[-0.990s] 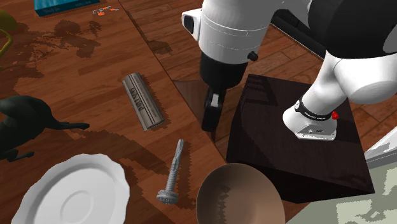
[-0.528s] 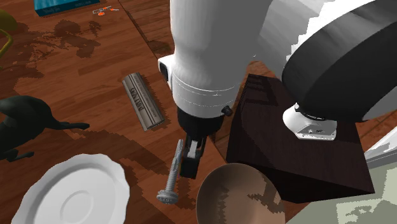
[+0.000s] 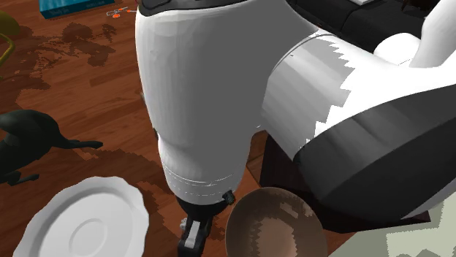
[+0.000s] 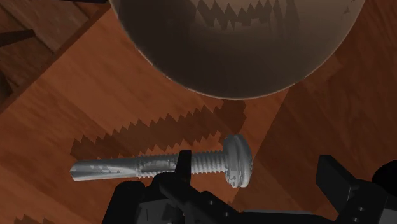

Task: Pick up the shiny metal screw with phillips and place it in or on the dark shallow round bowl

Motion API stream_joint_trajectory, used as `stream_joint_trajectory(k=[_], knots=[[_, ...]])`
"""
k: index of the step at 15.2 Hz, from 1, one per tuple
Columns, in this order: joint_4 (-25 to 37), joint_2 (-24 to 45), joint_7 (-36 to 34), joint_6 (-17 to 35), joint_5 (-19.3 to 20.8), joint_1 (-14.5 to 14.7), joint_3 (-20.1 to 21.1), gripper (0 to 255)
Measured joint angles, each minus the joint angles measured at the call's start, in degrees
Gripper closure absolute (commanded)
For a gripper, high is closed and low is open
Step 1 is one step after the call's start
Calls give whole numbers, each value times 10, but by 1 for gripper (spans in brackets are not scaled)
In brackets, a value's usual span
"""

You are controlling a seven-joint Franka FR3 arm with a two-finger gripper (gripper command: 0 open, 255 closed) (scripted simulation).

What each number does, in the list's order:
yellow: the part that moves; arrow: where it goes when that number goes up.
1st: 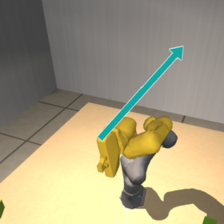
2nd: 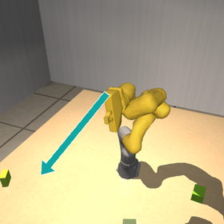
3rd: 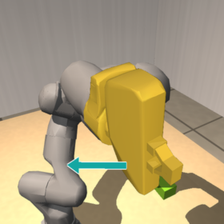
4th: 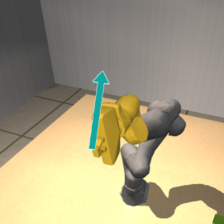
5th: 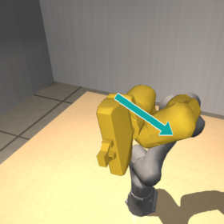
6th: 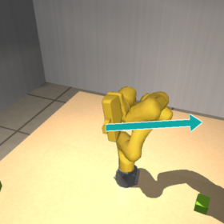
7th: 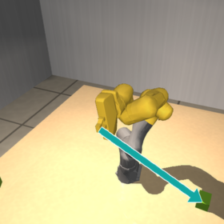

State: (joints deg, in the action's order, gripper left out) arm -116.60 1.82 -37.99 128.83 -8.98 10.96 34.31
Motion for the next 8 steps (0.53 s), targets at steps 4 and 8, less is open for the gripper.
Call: stream_joint_trajectory(k=[4, 8], knots=[[-6, 23, -12, 28, 14, 6, 3, 0], [-10, 38, -19, 45, 24, 9, 3, 0]])
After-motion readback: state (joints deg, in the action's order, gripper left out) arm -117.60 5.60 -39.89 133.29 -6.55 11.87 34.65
